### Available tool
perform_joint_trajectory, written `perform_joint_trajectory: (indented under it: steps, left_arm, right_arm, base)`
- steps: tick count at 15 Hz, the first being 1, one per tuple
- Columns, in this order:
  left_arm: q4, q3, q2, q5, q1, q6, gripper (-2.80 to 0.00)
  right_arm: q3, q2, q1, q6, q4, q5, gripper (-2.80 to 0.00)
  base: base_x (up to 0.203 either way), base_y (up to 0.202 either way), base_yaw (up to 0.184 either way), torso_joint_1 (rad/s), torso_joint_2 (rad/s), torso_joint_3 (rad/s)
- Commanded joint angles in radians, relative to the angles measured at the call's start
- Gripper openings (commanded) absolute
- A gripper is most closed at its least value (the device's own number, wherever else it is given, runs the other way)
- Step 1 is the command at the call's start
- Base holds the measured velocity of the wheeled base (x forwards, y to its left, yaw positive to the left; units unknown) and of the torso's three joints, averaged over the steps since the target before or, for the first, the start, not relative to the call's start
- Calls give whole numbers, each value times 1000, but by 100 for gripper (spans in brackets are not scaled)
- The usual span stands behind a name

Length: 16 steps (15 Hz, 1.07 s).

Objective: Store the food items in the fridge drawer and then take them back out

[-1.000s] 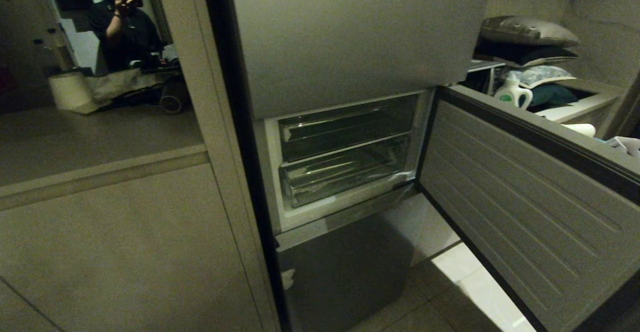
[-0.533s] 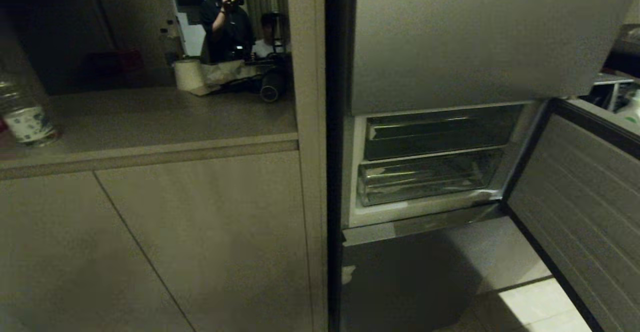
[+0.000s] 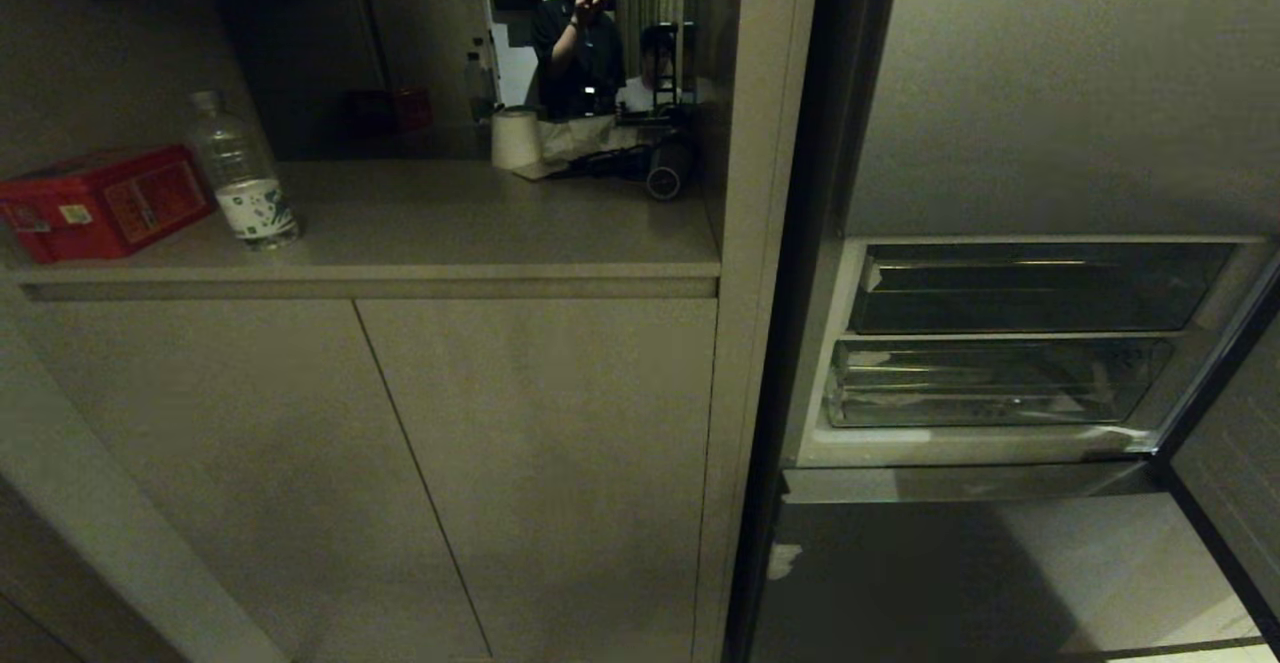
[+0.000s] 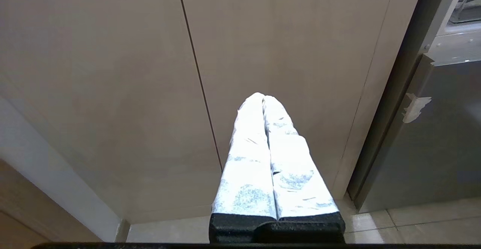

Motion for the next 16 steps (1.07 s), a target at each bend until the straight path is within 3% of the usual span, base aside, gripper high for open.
perform_joint_trajectory:
  steps: [1, 16]
  left_arm:
    - [0, 0, 1, 0, 0, 0, -280]
    - [-2, 0, 1, 0, 0, -2, -280]
  right_arm:
    - [31, 0, 0, 2, 0, 0, -280]
    - [31, 0, 0, 6, 0, -1, -280]
  base:
    - [0, 0, 0, -82, 178, 106]
    - [0, 0, 0, -159, 379, 212]
